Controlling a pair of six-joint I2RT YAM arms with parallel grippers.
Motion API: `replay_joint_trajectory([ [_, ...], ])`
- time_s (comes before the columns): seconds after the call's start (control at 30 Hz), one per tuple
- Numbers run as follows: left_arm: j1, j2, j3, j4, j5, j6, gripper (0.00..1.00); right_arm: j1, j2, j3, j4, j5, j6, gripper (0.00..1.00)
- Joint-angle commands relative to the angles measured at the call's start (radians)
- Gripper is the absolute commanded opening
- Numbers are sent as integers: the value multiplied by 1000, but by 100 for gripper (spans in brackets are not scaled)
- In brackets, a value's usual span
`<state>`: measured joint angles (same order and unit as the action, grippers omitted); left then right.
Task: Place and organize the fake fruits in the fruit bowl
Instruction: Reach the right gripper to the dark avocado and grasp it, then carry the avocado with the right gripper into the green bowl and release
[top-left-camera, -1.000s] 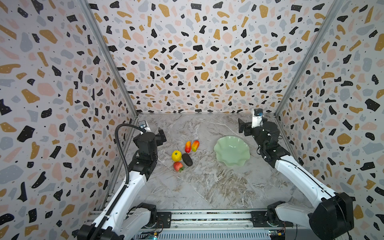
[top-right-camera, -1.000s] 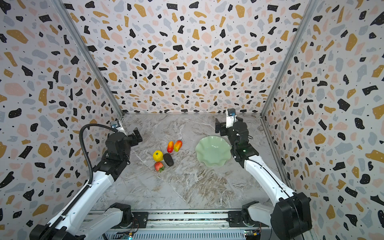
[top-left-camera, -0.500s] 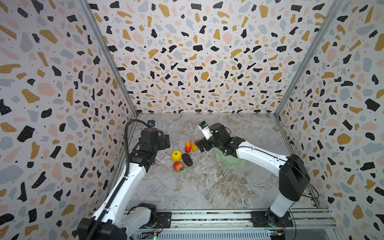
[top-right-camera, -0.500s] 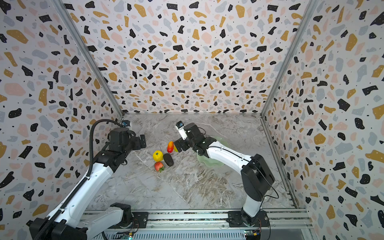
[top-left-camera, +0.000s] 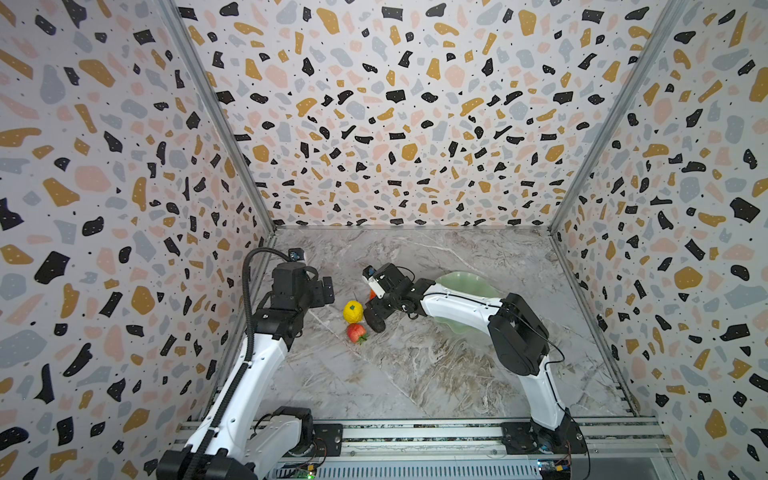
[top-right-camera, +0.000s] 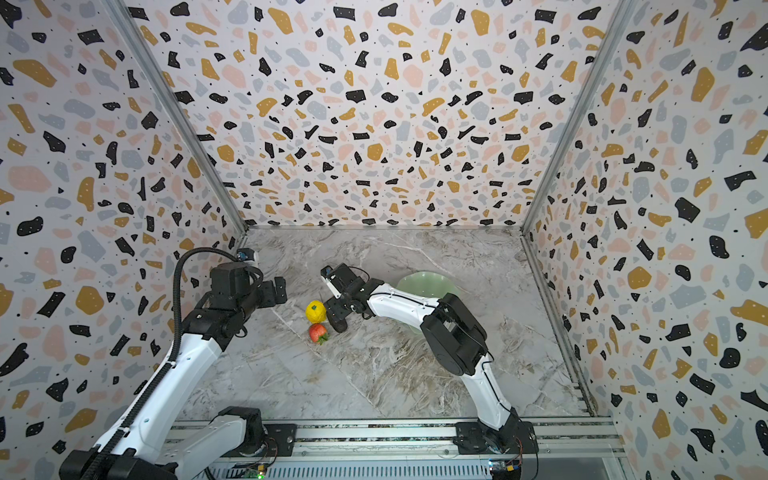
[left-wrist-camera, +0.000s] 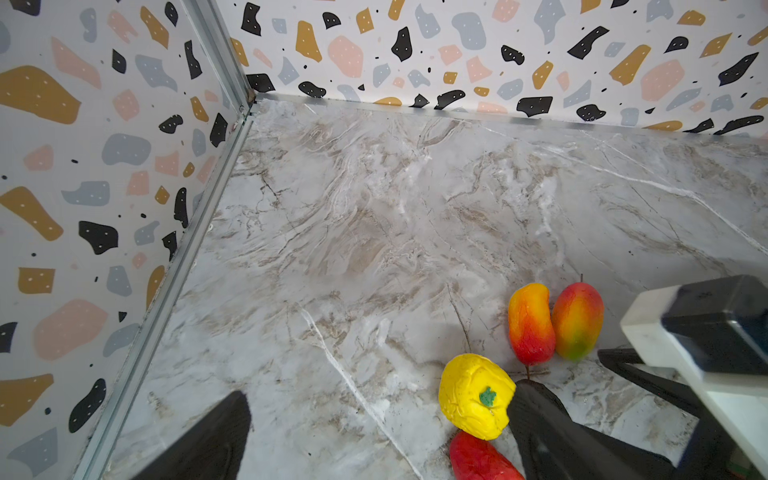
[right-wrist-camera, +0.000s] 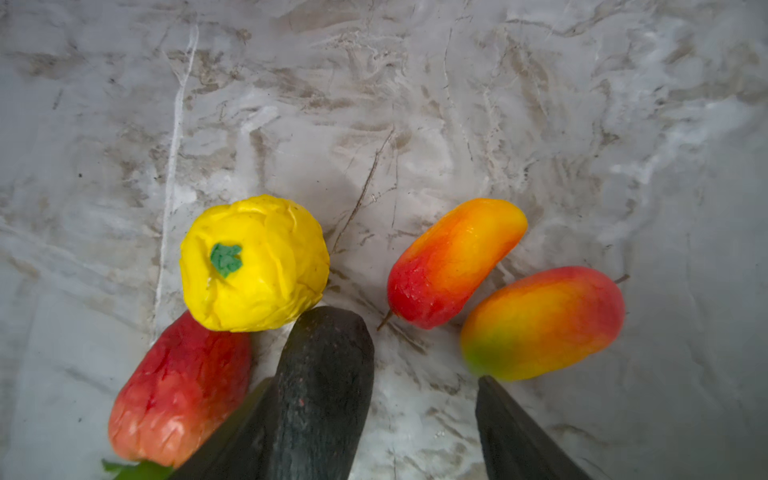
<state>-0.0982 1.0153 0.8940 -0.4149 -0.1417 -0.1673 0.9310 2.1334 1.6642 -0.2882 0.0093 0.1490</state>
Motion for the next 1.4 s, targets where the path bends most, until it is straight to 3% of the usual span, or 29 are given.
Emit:
replay_joint_trajectory([
  [0.0,9,-9,-13,33,17,17,100,18,-2,40,-43,-22,19,73],
  [0.57,12,-18,-21,41,30,20,100,37,60,6,-2,-92,67,57],
  [0.73,12,-21,-23,42,28,20,99,37,51,10,-6,-65,70,47],
  [0.83,13,-23,-23,42,28,22,100,36,35,10,-11,-49,59,47],
  [1.0,14,-27,-24,44,25,22,99,34,28,22,-31,-27,49,28],
  [1.13,14,-27,-26,44,25,22,100,33,-26,20,-41,-6,36,25],
  [1.37,14,-26,-26,44,25,23,100,-30,-251,-42,-43,39,-3,7],
])
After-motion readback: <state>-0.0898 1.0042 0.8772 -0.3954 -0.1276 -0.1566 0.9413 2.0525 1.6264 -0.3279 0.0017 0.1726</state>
